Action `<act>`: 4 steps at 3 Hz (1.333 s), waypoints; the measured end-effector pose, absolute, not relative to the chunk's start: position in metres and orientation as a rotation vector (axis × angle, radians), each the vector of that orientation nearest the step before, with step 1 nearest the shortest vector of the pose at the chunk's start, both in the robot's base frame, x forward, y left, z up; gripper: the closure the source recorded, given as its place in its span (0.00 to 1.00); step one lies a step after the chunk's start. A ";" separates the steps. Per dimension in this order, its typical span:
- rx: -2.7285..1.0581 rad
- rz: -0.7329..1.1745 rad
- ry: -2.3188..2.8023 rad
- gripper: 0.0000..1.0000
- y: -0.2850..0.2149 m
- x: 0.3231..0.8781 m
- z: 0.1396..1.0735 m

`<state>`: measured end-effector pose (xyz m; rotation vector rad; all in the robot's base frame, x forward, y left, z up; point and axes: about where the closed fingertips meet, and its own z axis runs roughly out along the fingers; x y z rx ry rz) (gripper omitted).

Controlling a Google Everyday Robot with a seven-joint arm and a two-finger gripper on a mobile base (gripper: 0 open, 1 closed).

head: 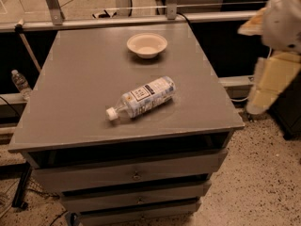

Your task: Place blue plastic bottle upright

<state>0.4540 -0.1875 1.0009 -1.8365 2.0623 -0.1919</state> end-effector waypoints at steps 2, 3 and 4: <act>-2.278 -0.099 1.748 0.00 -0.125 0.512 0.961; -2.277 -0.101 1.744 0.00 -0.124 0.513 0.961; -2.371 -0.148 1.669 0.00 -0.095 0.523 0.955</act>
Offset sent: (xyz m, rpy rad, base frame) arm 0.0765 0.0886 -0.0658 -0.1176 0.1909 0.5508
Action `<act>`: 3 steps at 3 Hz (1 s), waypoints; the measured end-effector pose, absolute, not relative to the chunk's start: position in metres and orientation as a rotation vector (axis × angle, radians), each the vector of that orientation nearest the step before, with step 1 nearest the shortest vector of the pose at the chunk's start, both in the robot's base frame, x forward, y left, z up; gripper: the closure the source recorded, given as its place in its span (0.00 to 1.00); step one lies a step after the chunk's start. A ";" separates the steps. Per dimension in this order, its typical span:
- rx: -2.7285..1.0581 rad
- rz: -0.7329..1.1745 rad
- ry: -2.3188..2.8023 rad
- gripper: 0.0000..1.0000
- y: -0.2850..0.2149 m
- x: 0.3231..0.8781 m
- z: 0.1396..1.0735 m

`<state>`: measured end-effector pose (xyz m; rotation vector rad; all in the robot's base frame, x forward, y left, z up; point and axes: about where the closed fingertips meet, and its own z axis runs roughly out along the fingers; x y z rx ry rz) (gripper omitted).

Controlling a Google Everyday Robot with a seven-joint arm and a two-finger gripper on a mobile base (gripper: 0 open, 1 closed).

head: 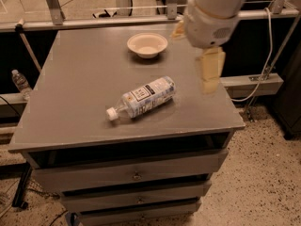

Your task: Place blue plastic bottle upright

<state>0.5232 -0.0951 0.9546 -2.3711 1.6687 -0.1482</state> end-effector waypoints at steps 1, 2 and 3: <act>-2.494 -0.222 1.581 0.00 -0.058 0.532 0.944; -2.588 -0.268 1.502 0.00 -0.027 0.537 0.935; -2.642 -0.285 1.469 0.00 -0.003 0.534 0.926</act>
Offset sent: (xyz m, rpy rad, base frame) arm 0.0113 0.0985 -0.0288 -0.2322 0.0099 0.2373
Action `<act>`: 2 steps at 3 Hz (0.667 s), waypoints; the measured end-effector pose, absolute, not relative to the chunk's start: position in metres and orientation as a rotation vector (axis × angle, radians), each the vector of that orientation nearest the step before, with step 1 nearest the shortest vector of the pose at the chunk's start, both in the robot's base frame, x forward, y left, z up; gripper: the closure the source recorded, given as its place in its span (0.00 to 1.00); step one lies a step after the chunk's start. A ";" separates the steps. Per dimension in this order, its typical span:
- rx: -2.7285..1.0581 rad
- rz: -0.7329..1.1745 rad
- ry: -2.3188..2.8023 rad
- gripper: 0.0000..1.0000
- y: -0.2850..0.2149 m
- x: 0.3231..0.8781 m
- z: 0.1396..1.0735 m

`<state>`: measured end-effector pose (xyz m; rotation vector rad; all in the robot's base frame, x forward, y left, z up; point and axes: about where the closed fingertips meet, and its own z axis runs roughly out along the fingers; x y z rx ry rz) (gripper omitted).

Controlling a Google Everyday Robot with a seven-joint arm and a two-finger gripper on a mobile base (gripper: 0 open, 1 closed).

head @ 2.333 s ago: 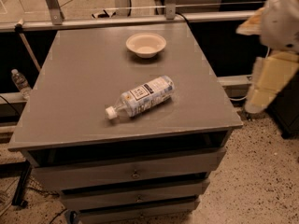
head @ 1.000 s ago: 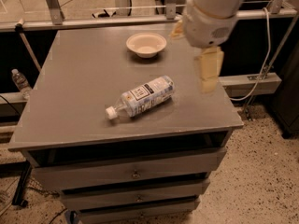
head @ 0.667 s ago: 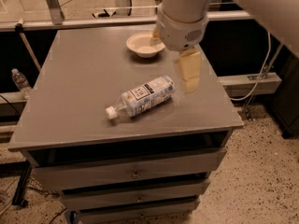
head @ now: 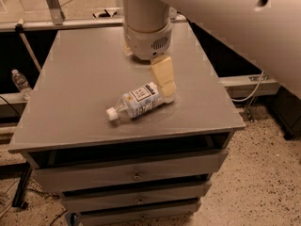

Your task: Place blue plastic bottle upright

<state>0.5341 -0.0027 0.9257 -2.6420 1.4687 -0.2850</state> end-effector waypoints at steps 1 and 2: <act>-2.674 -0.274 1.460 0.00 0.019 0.532 0.913; -2.681 -0.244 1.472 0.00 0.032 0.530 0.898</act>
Offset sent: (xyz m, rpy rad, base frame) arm -0.0130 0.0428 -0.0451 -0.0423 0.0972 -0.0033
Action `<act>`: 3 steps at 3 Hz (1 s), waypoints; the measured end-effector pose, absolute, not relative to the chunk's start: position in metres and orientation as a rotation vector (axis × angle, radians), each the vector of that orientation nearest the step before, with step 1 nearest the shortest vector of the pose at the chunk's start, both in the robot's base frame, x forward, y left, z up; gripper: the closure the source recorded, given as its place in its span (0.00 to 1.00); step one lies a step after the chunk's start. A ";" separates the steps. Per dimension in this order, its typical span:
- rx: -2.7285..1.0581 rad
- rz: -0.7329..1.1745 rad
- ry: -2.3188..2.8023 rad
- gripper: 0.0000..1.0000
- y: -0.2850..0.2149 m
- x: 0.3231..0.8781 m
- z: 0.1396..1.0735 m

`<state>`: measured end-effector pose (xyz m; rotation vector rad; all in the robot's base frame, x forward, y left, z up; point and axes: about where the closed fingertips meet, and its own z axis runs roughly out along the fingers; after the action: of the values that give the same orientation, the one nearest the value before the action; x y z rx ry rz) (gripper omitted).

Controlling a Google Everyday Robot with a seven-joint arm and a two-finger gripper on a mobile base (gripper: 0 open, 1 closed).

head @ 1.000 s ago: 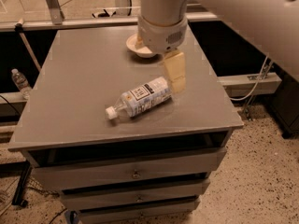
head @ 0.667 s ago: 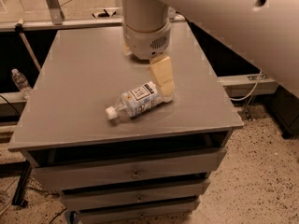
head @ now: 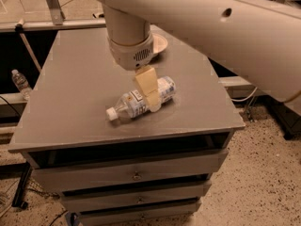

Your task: Place blue plastic bottle upright

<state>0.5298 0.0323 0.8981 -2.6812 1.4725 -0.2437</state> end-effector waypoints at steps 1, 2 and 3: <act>-2.688 -0.215 1.481 0.00 0.039 0.528 0.876; -2.696 -0.214 1.490 0.00 0.039 0.528 0.862; -2.696 -0.209 1.496 0.17 0.036 0.527 0.853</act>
Offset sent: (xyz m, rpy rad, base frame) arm -0.0051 0.0032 -0.0512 -0.0326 0.0502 -0.0129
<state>0.5274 0.0360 0.8529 -2.6960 1.4965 -0.2086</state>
